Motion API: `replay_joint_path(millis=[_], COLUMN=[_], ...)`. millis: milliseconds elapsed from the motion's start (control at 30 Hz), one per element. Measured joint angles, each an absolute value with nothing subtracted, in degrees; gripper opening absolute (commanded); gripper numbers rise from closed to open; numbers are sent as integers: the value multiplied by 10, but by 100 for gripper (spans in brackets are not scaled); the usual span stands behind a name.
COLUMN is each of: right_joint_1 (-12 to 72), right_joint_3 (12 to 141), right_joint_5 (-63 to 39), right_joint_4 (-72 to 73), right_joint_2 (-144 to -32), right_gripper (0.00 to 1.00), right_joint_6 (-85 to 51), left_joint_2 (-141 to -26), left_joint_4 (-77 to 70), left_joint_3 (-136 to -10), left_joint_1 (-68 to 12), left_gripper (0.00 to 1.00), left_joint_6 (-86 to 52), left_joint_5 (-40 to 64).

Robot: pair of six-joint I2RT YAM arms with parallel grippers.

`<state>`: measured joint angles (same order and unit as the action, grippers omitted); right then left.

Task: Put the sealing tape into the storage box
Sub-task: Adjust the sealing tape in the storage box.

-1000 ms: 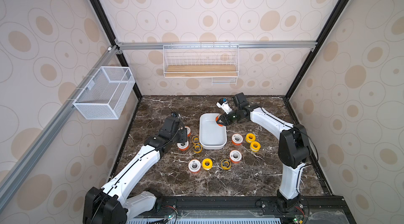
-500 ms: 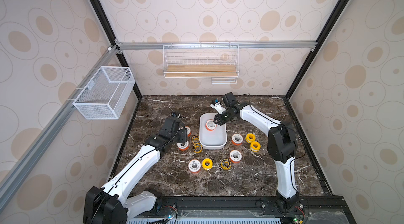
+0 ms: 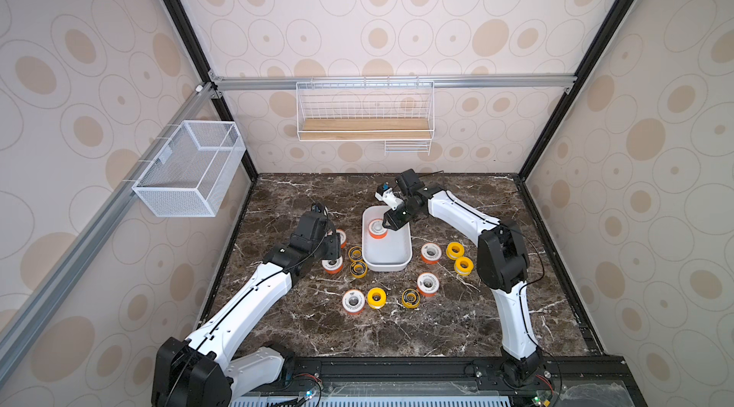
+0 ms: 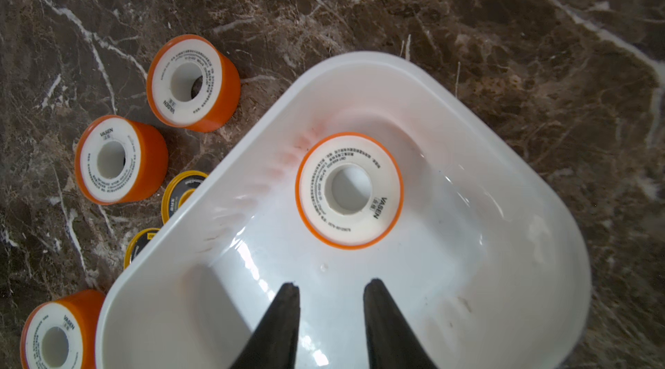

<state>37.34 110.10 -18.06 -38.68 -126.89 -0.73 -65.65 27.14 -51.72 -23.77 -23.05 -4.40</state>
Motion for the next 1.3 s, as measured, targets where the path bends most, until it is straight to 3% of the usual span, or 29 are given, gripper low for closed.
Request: replay_joint_path(millis=[433,767,1300], right_joint_1=[378,379,379], right_joint_3=[1187,1230,1247], right_joint_5=[-181,-174,-65], right_joint_4=[-393,-417,-440], right_joint_2=[-1358,-1401,-1409], right_gripper=[17,20,21], right_joint_6=[-41,-50,-76], left_joint_2=[-664,-665,-665], left_joint_4=[271,271,271], left_joint_3=[-517,-517,-517], left_joint_1=[-238,-238,-238], left_gripper=[66,66,66], left_joint_6=[-230,-230,-230], left_joint_5=[-42,-42,-43])
